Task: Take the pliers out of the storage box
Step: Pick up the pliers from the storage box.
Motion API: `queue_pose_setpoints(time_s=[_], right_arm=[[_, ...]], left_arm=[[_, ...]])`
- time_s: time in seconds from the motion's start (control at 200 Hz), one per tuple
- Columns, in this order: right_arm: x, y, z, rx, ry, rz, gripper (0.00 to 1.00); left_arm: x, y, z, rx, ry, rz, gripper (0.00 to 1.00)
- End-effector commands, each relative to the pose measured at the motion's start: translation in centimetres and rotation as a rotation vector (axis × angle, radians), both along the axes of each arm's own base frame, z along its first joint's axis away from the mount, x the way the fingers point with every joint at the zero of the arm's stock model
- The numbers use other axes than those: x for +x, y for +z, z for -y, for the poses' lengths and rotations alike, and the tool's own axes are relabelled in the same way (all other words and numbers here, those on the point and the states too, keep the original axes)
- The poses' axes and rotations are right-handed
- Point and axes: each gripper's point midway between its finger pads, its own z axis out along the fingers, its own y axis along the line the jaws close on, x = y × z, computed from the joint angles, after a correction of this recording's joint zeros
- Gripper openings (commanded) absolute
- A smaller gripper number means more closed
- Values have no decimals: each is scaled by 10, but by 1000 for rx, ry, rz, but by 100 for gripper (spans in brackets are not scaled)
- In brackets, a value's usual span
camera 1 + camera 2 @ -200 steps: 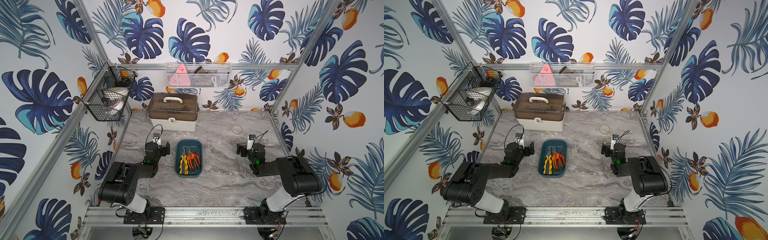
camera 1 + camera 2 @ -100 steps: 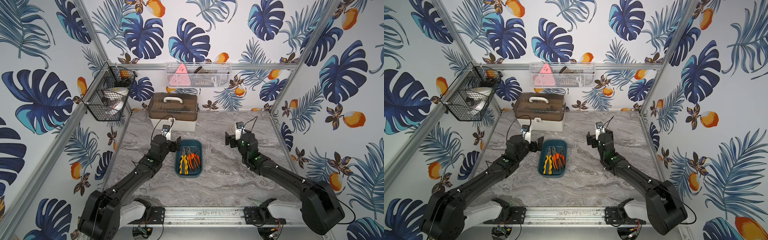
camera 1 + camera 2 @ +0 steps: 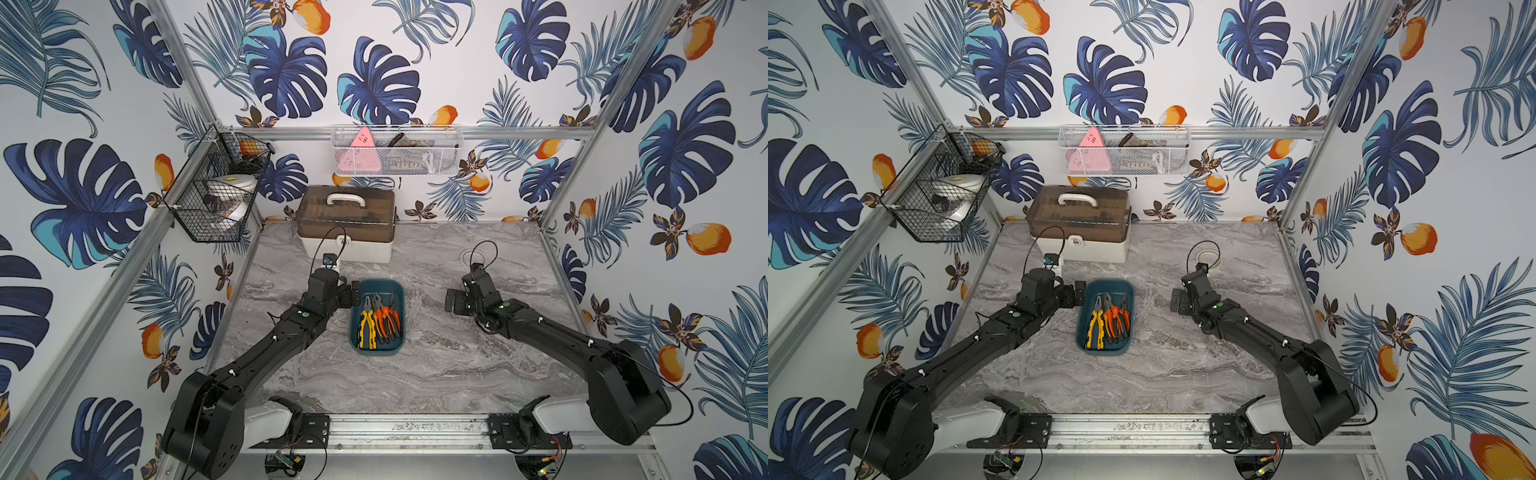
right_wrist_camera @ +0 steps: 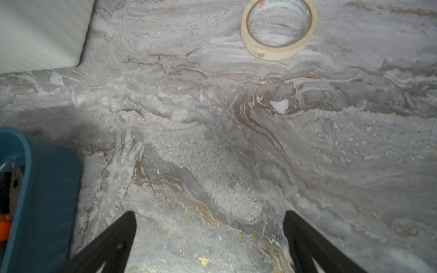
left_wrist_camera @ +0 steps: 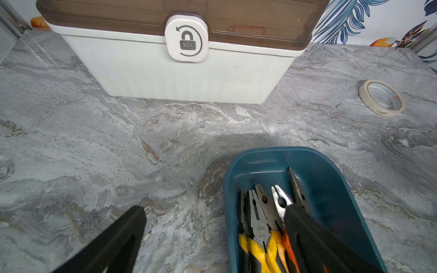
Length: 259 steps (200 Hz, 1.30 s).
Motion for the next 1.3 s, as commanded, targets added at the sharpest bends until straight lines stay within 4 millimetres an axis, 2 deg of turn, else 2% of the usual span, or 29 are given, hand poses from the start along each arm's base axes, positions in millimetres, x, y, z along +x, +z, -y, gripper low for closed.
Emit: queue_pose_setpoints(time_s=[0.0,0.11,0.26,0.315,0.42,0.555,0.665,0.686,0.781,0.866,0.916,1.006,1.086,1.151,1.231,1.291], right_arm=[[9,27,-11,51,5,147,100],[10,33,-16,58,11,151,100],[16,16,-14,5,-9,107,98],[16,12,-11,-26,-23,69,98],[14,6,-12,-39,5,70,97],[15,14,-41,88,119,122,97],[19,23,-60,109,204,109,96],[13,24,-72,112,242,102,96],[4,31,-87,139,310,109,95],[-5,36,-96,154,344,109,94],[-12,37,-103,169,365,92,94],[-28,33,-114,178,402,51,93],[-43,27,-127,189,441,14,93],[-56,17,-139,197,496,-27,92],[-64,10,-143,168,516,-49,89],[-63,13,-144,166,510,-32,85]], left_arm=[[-5,2,4,-17,-30,9,99],[-12,8,6,-36,-47,30,99],[-29,27,-7,-72,-3,133,99],[-32,27,-8,-96,2,168,99],[-31,13,-7,-126,18,158,99],[-15,2,-4,-97,37,55,99],[-9,-5,-7,-102,98,-12,99],[-8,-4,-8,-113,109,-17,99],[-12,-11,-16,-220,258,-102,99],[-12,-8,10,-295,169,-100,99],[-16,-3,15,-260,161,-77,99],[-24,4,9,-169,164,-24,99],[-36,-2,-3,-128,194,-18,99],[-42,-5,-5,-135,189,-9,99],[-42,4,-5,-142,184,19,99],[-43,5,-21,-125,282,21,99]])
